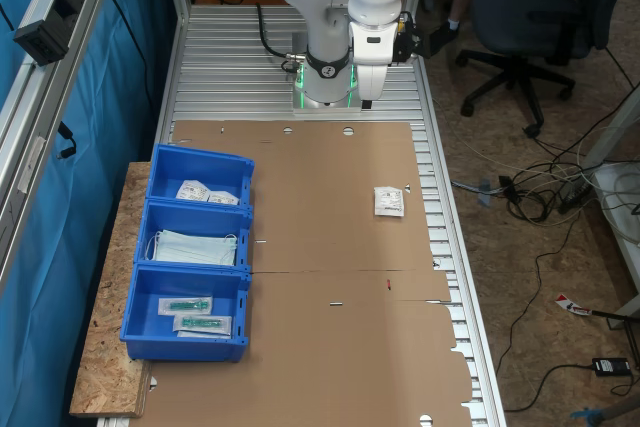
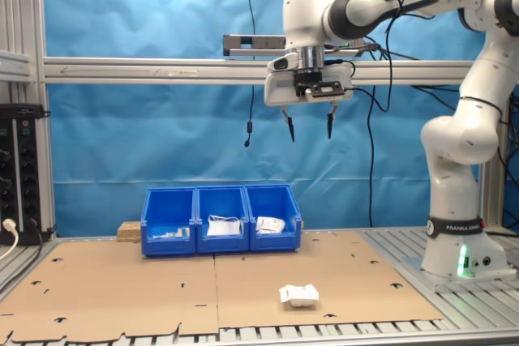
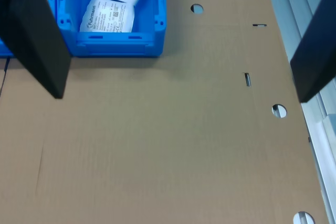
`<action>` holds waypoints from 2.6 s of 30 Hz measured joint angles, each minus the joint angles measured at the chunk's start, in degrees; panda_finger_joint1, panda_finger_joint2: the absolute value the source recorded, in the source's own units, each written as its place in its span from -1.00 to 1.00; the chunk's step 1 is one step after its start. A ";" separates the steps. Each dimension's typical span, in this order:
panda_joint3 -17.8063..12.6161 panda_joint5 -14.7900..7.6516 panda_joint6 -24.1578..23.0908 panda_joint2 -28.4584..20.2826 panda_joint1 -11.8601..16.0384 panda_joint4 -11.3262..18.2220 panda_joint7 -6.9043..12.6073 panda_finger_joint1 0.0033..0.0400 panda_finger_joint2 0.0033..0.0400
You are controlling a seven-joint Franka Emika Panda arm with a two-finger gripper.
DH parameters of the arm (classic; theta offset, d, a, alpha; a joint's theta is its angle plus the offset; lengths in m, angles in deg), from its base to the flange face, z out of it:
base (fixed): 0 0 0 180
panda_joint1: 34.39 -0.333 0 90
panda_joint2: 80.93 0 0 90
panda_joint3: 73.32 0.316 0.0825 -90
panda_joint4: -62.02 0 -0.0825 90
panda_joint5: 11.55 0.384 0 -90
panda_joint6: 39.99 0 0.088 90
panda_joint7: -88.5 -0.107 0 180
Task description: Pick and place sorting task of medical equipment.
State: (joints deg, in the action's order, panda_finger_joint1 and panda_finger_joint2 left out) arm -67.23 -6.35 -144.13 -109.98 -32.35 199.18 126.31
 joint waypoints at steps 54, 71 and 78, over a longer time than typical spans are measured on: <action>11.58 0.00 -20.93 23.96 0.19 0.92 0.00 1.00 1.00; 11.62 0.00 -37.82 28.30 0.19 11.05 0.00 1.00 1.00; 11.38 0.00 -44.37 30.24 0.19 14.13 0.00 1.00 1.00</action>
State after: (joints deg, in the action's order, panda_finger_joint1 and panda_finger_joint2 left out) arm -55.85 -6.35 -188.50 -79.74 -32.16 213.31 126.31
